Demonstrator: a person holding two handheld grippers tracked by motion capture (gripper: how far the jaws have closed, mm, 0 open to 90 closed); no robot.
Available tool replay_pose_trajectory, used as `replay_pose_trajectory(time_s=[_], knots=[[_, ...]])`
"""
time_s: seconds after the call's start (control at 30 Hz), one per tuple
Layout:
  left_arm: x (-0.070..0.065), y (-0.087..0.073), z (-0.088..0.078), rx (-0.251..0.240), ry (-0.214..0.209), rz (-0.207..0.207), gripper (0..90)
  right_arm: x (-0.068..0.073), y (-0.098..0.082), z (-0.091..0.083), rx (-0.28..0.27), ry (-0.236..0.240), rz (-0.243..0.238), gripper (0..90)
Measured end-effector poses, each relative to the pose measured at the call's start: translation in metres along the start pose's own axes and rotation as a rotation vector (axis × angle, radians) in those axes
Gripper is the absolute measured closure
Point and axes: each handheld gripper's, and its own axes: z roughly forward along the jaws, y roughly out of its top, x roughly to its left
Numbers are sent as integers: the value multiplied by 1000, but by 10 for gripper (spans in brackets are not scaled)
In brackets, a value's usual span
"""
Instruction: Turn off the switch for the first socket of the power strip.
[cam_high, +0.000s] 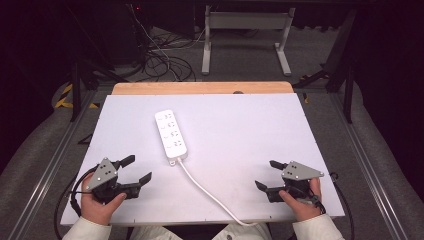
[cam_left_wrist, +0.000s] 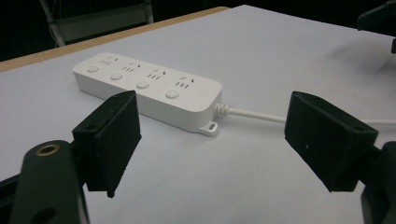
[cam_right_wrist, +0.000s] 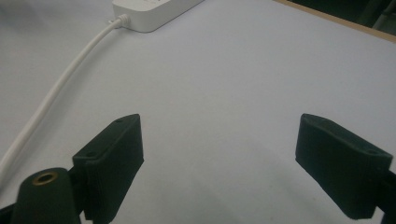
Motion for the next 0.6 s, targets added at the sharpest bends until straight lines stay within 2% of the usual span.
replay_pose_trajectory(time_s=[0.47,0.6], knots=[[-1,2,0,6,11,19,189,0,0,0,2,0,-1,156],[-2,3,-1,13,8,6,203,0,0,0,1,1,0,156]])
